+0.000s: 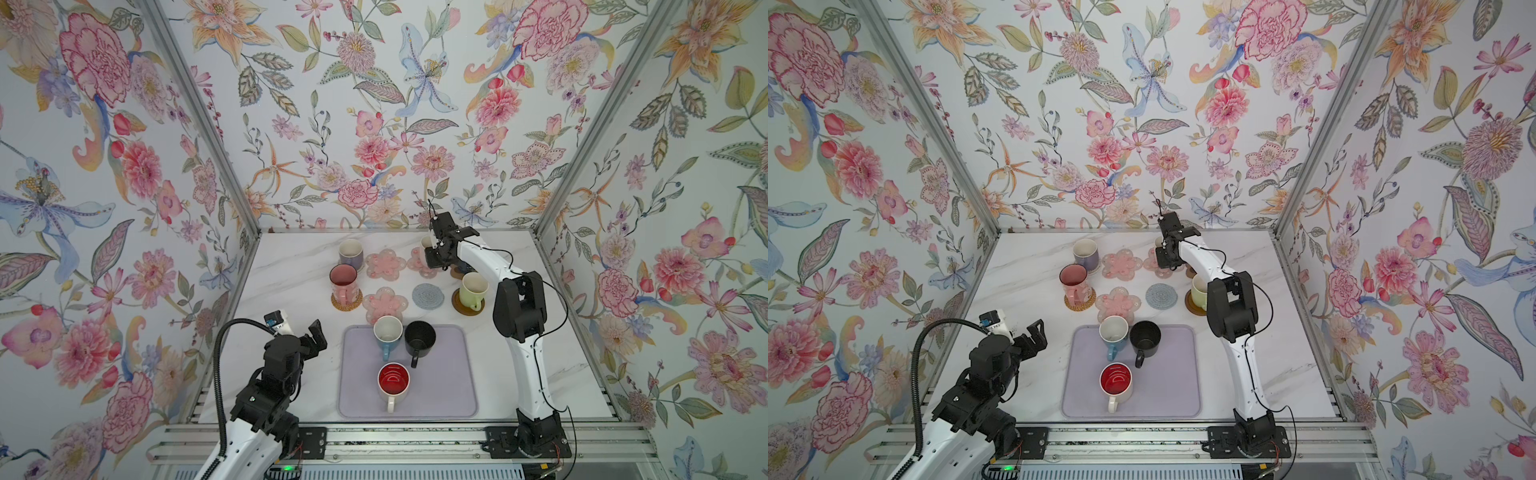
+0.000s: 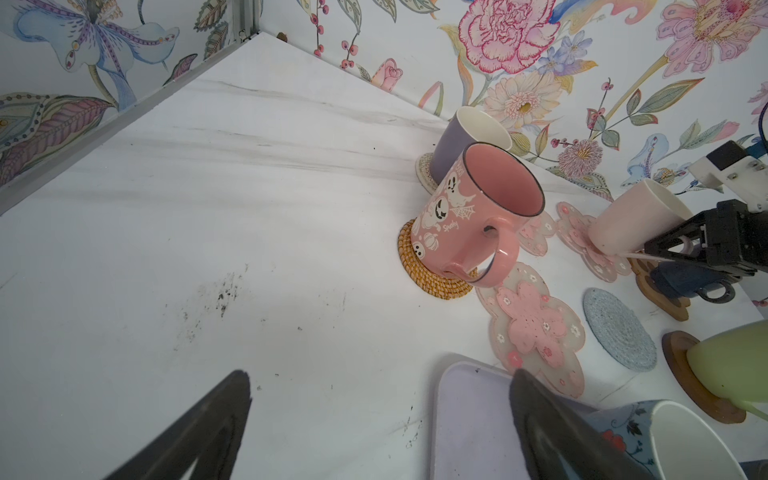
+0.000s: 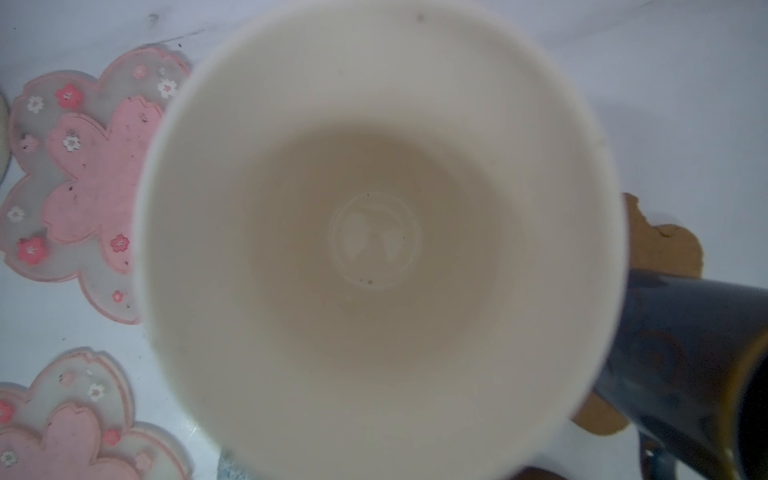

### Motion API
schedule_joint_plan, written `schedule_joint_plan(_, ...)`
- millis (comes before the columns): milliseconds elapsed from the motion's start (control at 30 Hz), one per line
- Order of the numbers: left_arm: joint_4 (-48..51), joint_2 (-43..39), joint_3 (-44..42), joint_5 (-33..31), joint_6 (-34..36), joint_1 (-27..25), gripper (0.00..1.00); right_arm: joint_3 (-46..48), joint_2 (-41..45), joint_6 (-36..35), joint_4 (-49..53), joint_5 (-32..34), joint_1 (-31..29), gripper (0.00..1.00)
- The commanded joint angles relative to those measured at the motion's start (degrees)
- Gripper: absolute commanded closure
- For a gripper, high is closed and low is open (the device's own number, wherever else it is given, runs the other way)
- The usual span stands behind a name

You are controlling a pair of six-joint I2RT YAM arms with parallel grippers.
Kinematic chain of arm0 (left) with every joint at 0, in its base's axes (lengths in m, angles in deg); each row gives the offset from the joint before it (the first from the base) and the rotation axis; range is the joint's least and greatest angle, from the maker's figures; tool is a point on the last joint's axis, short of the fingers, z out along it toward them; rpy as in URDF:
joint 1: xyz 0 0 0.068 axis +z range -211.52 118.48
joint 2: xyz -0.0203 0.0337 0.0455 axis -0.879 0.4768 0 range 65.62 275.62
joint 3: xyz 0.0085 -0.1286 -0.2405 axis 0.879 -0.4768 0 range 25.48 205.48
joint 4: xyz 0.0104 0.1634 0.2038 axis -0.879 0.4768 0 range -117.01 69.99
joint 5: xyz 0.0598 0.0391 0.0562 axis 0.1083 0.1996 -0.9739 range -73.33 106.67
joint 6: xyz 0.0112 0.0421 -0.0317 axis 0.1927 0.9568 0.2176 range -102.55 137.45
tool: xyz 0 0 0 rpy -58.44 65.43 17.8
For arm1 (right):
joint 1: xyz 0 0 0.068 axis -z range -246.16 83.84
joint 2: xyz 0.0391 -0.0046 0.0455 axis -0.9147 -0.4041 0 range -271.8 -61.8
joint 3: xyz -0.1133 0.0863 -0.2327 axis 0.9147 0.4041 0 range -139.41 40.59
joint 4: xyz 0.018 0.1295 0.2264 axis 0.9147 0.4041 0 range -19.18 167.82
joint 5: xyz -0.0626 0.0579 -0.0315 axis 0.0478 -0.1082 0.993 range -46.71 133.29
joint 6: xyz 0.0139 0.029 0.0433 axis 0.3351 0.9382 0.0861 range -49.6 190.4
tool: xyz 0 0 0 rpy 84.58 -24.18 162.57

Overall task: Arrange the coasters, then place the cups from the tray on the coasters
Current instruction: 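Lower the cream mug onto the far pink flower coaster with the right gripper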

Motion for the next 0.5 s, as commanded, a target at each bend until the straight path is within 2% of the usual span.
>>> schedule_joint_plan(0, 0.6, 0.4, 1.4, -1.3, -0.4, 0.6, 0.01, -2.9, -1.6, -0.4, -2.1, -0.5, 0.4, 1.00)
schedule_joint_plan(467, -0.1, 1.2, 1.5, -1.4, -0.1, 0.6, 0.01, -4.3, -3.0, -0.1, -1.8, -0.8, 0.4, 1.00)
